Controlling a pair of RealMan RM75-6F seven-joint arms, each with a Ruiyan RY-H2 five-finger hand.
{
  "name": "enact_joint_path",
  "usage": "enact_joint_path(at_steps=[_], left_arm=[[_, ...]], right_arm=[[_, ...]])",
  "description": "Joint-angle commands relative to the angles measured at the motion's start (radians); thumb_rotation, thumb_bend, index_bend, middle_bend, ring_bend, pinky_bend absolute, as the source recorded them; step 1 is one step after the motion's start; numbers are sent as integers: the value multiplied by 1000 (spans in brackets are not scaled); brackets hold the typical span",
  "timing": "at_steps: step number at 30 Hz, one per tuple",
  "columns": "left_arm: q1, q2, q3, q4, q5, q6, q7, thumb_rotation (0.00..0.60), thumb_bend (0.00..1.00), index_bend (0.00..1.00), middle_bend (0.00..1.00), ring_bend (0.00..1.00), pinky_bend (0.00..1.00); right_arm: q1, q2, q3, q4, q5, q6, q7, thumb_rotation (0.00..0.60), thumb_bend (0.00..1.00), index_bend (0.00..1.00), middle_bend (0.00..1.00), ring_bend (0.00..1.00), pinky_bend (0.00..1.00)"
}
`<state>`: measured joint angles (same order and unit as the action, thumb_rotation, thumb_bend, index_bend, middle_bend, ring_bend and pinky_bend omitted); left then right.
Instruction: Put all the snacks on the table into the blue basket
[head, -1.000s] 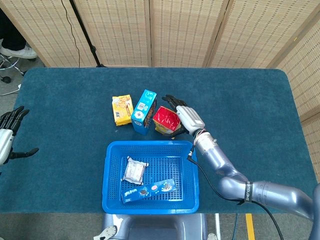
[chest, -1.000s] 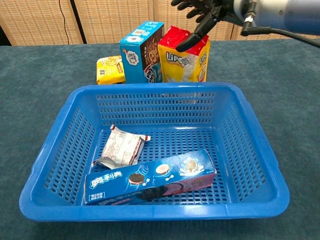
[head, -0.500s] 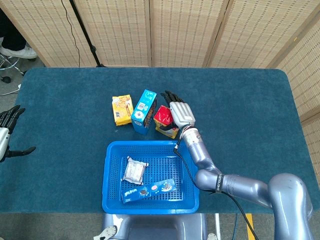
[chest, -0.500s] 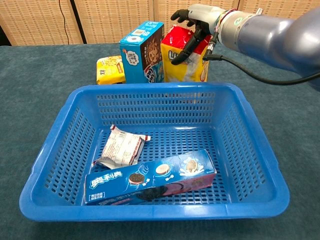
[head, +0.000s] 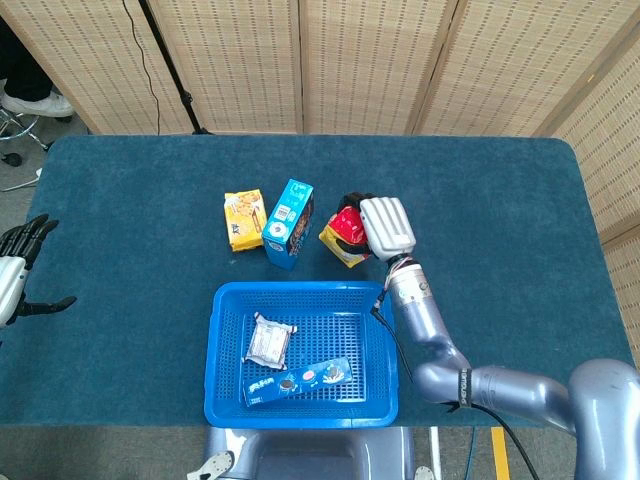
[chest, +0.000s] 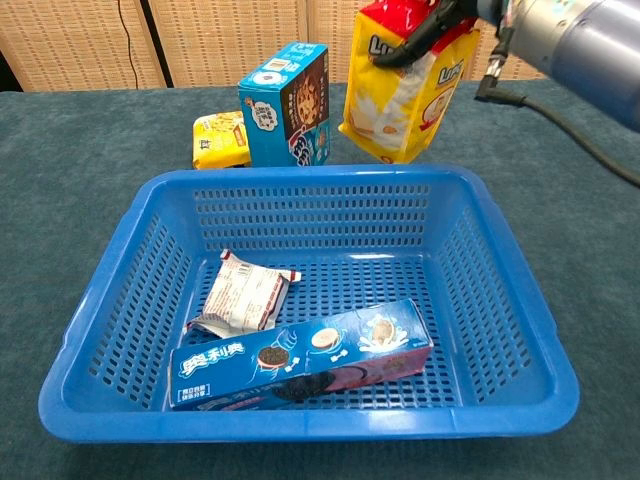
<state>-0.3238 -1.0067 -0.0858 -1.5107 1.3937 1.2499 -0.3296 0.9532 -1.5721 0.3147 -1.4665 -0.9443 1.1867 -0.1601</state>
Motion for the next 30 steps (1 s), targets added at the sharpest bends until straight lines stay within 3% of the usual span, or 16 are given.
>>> enact_joint_path(at_steps=[1,4,8,14,19,21,23,25,26,30], left_arm=[[-2,-1,0,-2,5,-3,3,600,0,0,0,0,30],[-4,-2,2,-5,13,-10,5,600,0,0,0,0,30],[-10,-7,11,-9,30,-27,12,600,0,0,0,0,30],[-11,-13,13,-6,33,-33,16,600,0,0,0,0,30],[-12,-18,12,7,34,-39,9,600,0,0,0,0,30],[-13,-19,11,9,36,-39,7,600,0,0,0,0,30],[-17,-23,9,9,43,-38,5,600,0,0,0,0,30],[-24,-28,4,6,56,-34,-3,600,0,0,0,0,30],[-28,-31,2,6,65,-30,-11,600,0,0,0,0,30],[-54,-38,-6,-3,109,-27,-43,600,0,0,0,0,30]], right_arm=[[-117,174,-3,-241,-117,107,52,600,628,505,622,664,927],[-176,283,8,-406,-142,115,113,600,631,506,622,664,927],[-237,435,0,-644,-204,43,240,600,642,507,624,664,927],[-243,466,-46,-742,-274,-25,219,600,643,507,624,664,927],[-233,382,-109,-685,-269,-82,175,600,635,467,594,640,910],[-229,358,-123,-652,-289,-113,210,600,422,344,464,507,795],[-214,361,-152,-585,-341,-184,245,600,52,82,130,144,408],[-217,355,-149,-539,-392,-172,255,600,0,0,0,0,163],[-222,356,-148,-530,-410,-159,253,600,0,0,0,0,105],[-254,397,-143,-547,-449,-104,241,600,0,0,0,0,50]])
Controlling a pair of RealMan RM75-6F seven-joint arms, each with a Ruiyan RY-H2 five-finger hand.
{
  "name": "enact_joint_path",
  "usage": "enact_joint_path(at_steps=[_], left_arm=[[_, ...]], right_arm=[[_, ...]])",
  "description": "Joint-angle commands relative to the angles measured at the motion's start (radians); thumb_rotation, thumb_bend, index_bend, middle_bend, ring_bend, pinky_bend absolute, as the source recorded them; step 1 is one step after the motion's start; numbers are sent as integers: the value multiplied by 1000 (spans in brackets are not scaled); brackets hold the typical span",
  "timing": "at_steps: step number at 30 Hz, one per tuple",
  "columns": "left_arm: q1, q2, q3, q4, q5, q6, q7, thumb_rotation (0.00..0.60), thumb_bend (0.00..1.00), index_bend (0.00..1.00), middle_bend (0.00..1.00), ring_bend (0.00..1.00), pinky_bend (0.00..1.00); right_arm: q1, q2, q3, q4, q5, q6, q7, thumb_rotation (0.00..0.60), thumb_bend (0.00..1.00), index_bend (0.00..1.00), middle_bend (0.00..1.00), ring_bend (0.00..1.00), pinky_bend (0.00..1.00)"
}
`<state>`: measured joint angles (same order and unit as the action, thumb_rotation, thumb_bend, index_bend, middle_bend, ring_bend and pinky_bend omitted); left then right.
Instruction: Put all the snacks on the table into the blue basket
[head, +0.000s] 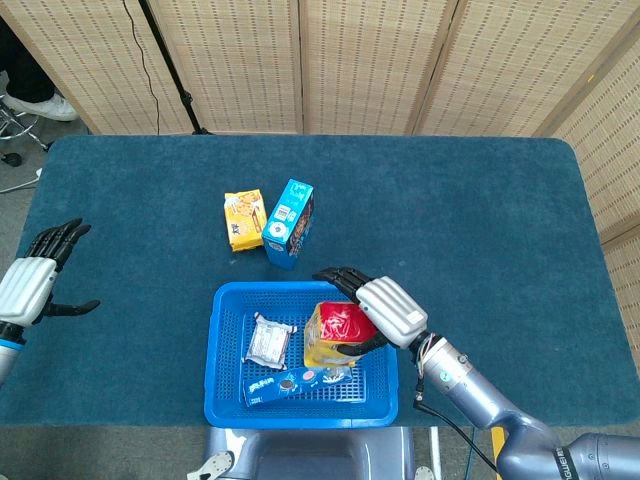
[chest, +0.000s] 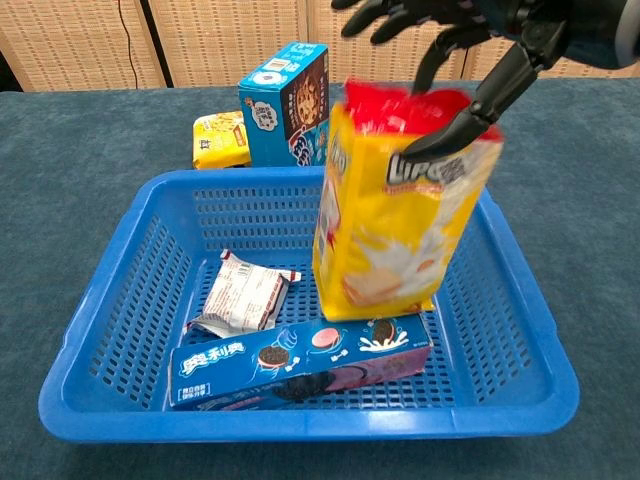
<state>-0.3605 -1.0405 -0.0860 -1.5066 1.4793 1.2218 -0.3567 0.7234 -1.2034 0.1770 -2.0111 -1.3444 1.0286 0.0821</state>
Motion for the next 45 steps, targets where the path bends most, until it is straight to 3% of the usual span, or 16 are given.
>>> enact_joint_path(at_steps=[1,5,10,13,16,23,35,45], left_arm=[[-27,-4,-8,-13,33,-3,-17,600,0,0,0,0,31],[-98,5,-41,-63,41,-65,-38,600,0,0,0,0,30],[-202,57,-77,-171,33,-199,-107,600,0,0,0,0,31],[-262,52,-113,-215,-21,-269,-89,600,0,0,0,0,34],[-329,10,-172,-260,-149,-331,-30,600,0,0,0,0,39],[-452,-89,-245,-269,-437,-370,193,600,0,0,0,0,41],[-689,-288,-296,-224,-972,-339,458,600,0,0,0,0,41],[-836,-496,-309,15,-1255,-324,568,600,0,0,0,0,41]], right_arm=[[-36,47,-8,-12,-59,70,-8,600,0,0,0,0,49],[-120,146,-50,-21,-130,157,-37,600,0,0,0,0,49],[-240,247,-178,60,-247,216,31,600,0,0,0,0,58],[-302,256,-242,147,-309,256,113,600,0,0,0,0,66],[-367,226,-286,259,-338,308,171,600,0,0,0,0,65],[-424,181,-305,381,-361,371,301,600,0,0,0,0,66],[-473,164,-300,478,-394,463,418,600,0,0,0,0,87],[-492,176,-297,499,-419,499,453,600,0,0,0,0,87]])
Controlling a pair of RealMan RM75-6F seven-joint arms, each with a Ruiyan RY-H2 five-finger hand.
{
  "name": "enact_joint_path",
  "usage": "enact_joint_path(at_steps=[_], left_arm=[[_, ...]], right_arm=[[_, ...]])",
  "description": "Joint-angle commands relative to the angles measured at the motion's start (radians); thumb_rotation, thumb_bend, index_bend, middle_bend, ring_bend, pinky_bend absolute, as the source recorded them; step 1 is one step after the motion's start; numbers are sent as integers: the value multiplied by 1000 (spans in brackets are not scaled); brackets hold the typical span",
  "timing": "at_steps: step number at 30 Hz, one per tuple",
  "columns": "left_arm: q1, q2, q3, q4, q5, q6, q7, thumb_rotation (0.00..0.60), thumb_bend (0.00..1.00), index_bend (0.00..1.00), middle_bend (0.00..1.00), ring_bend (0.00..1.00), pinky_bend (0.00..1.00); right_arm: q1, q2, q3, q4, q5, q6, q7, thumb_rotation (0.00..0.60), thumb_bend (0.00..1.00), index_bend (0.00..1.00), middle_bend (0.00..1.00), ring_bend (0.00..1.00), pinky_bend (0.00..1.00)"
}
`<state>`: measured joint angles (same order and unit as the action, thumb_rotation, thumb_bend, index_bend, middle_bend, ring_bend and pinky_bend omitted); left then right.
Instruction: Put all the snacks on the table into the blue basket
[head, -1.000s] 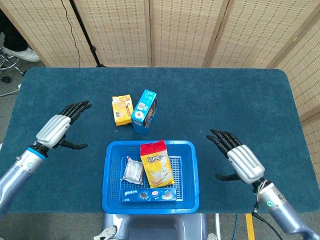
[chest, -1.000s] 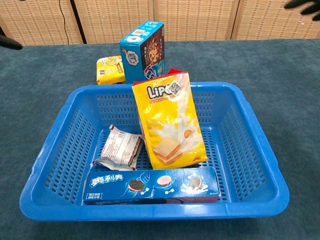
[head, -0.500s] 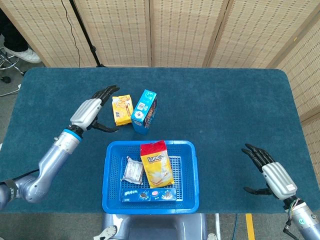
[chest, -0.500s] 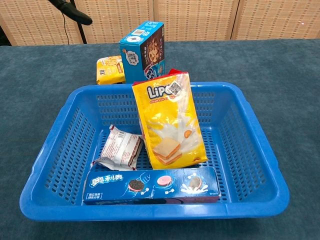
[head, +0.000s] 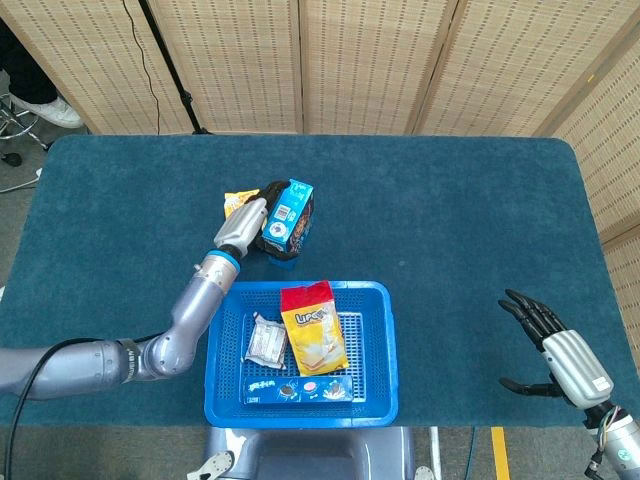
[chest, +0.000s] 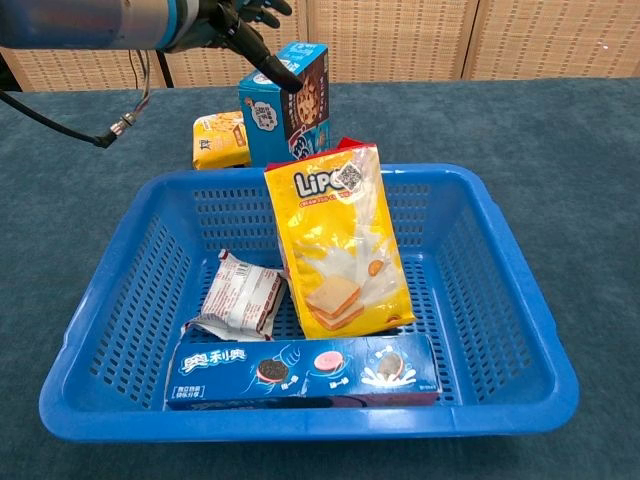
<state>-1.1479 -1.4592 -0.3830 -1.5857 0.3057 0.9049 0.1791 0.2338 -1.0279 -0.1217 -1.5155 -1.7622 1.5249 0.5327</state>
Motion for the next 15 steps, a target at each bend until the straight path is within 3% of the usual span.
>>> enact_joint_path(at_steps=[1,7,9,11,12,15], left_arm=[[-52,-93,-18,119,-98,-23,25,600,0,0,0,0,41],[-74,-161,-29,254,-146,-76,29,600,0,0,0,0,54],[-80,-182,-31,292,-155,-89,30,600,0,0,0,1,166],[-91,-210,-30,340,-163,-96,39,600,2,7,4,76,335],[-97,-229,-35,367,-167,-94,39,600,17,46,42,165,428],[-111,-274,-52,426,-176,-82,40,600,132,308,280,414,598]], right_arm=[[-4,1,2,5,-2,4,4,600,0,0,0,0,87],[-9,2,8,12,1,8,20,600,0,0,0,0,87],[-10,2,10,15,3,8,23,600,0,0,0,0,87],[-10,1,10,18,-1,8,34,600,0,0,0,0,87],[-10,1,9,20,-4,8,43,600,0,0,0,0,87],[-10,1,9,25,-8,9,52,600,0,0,0,0,87]])
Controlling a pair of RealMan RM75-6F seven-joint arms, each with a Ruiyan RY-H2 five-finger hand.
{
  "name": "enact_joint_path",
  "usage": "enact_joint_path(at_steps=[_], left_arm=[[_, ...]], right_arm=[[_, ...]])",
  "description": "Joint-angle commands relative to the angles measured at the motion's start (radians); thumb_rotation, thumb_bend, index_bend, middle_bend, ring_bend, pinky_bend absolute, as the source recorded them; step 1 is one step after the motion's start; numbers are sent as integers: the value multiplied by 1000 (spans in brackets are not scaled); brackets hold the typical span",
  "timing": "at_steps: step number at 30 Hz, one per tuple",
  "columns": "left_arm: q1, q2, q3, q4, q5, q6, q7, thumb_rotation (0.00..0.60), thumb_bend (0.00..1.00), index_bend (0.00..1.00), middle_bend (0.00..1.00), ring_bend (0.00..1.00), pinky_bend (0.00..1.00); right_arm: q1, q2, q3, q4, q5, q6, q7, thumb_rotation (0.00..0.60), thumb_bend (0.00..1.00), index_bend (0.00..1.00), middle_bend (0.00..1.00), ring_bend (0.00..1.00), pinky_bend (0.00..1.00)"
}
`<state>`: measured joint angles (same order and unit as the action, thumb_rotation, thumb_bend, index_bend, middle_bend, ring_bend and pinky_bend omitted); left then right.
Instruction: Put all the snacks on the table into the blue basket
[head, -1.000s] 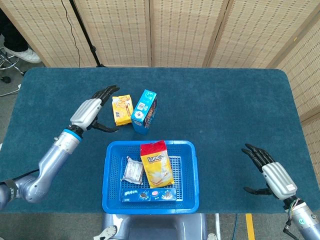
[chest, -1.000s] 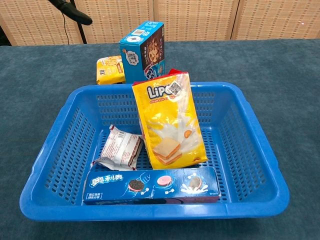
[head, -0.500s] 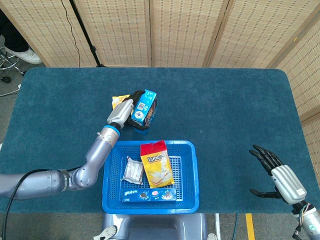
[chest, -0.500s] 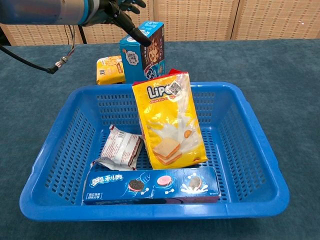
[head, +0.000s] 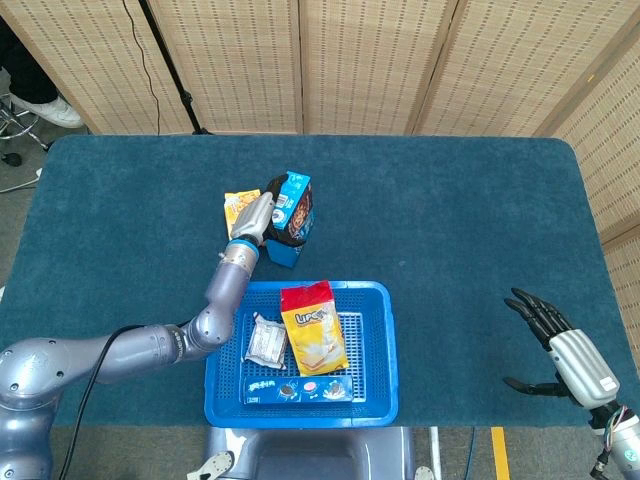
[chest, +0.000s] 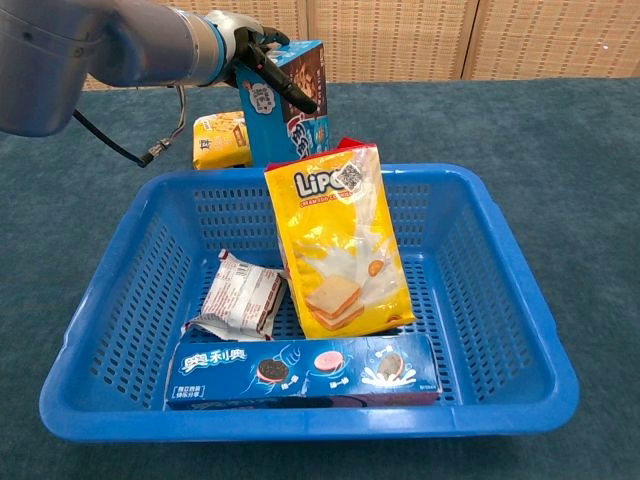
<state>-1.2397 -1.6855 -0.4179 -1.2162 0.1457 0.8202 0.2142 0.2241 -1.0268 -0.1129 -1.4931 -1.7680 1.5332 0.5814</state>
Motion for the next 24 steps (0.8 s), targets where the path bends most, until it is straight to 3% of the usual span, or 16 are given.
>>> enact_joint_path(at_steps=[1,3,6,12,24], left_arm=[[-24,-60,-21,73,-17,3,9,600,190,410,372,481,639],[-28,-76,-28,92,-18,-2,18,600,272,525,477,557,679],[-27,-92,-42,106,-9,21,17,600,361,610,549,611,707],[14,-70,-80,56,52,70,-19,600,386,631,565,625,712],[202,185,-130,-327,280,142,-123,600,390,632,566,623,712]], right_arm=[[0,-1,1,4,-3,1,5,600,0,0,0,0,87],[0,-2,3,7,-5,1,12,600,0,0,0,0,87],[1,-4,4,10,-4,-2,17,600,0,0,0,0,87],[0,-6,7,10,-8,-3,13,600,0,0,0,0,87],[-3,-10,9,-7,-21,-3,-16,600,0,0,0,0,87]])
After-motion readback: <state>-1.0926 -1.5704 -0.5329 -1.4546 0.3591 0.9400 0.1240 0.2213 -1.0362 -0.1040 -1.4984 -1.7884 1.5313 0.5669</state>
